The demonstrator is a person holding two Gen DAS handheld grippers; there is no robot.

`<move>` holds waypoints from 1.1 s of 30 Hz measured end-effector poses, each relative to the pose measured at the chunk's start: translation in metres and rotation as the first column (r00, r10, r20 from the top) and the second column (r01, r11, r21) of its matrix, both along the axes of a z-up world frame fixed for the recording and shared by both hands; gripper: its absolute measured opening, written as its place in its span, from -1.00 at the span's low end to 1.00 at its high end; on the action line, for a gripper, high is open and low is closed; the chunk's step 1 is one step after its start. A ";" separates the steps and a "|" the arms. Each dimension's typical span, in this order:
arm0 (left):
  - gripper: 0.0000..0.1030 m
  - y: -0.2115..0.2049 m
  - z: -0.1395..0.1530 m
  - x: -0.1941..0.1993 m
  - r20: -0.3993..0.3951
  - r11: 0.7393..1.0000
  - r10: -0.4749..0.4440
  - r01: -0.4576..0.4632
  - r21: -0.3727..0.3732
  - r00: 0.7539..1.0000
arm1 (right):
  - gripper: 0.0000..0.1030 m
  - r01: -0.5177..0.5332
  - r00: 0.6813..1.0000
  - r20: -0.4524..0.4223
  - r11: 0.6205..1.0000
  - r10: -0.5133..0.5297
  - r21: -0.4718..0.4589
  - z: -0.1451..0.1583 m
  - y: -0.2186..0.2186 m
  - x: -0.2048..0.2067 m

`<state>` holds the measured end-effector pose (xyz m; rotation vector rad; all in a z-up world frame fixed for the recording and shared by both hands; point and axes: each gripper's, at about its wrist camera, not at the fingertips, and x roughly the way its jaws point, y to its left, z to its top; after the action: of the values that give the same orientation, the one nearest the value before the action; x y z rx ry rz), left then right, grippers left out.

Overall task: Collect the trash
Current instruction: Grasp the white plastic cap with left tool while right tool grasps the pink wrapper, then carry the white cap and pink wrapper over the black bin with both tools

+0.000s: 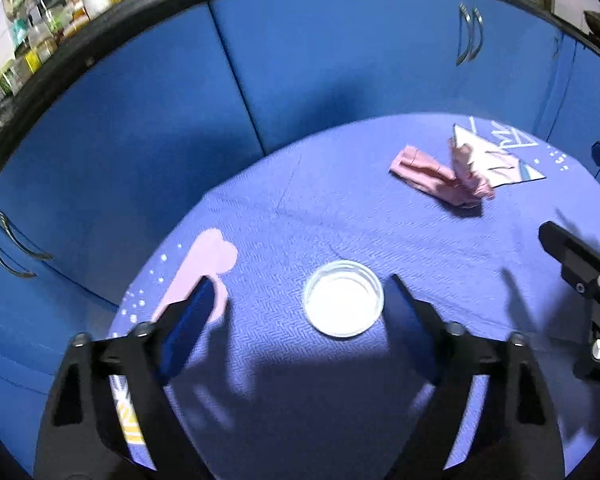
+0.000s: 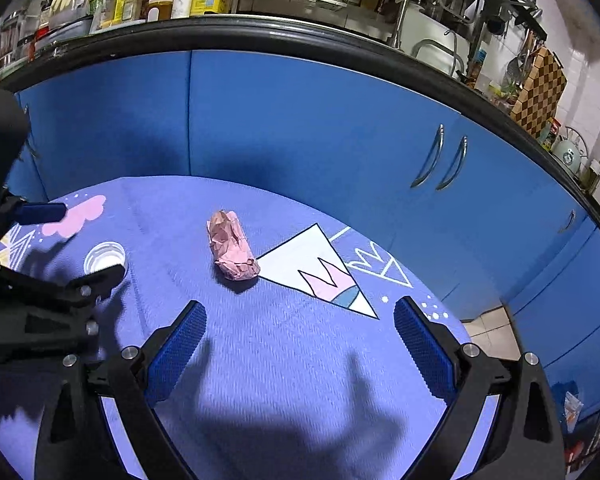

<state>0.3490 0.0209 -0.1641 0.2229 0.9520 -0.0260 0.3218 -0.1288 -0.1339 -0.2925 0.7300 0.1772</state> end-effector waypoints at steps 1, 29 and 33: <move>0.48 0.002 -0.002 0.002 -0.013 1.000 0.002 -0.002 -0.012 1.000 | 0.80 -0.003 1.000 -0.001 1.000 0.003 0.000 -0.001 0.001 0.001; -0.20 0.053 0.015 -0.008 0.031 0.991 0.078 -0.074 -0.113 0.996 | -0.64 -0.128 0.984 -0.120 0.991 0.131 0.034 -0.031 0.056 0.041; -0.20 0.055 0.016 -0.014 0.033 0.992 0.077 -0.073 -0.103 0.997 | -0.65 -0.145 0.981 -0.123 0.989 0.147 0.026 -0.028 0.055 0.032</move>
<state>0.3353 0.0760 -0.1478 0.0929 0.9186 -0.0016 0.3535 -0.0734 -0.1621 -0.3208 0.8310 0.3437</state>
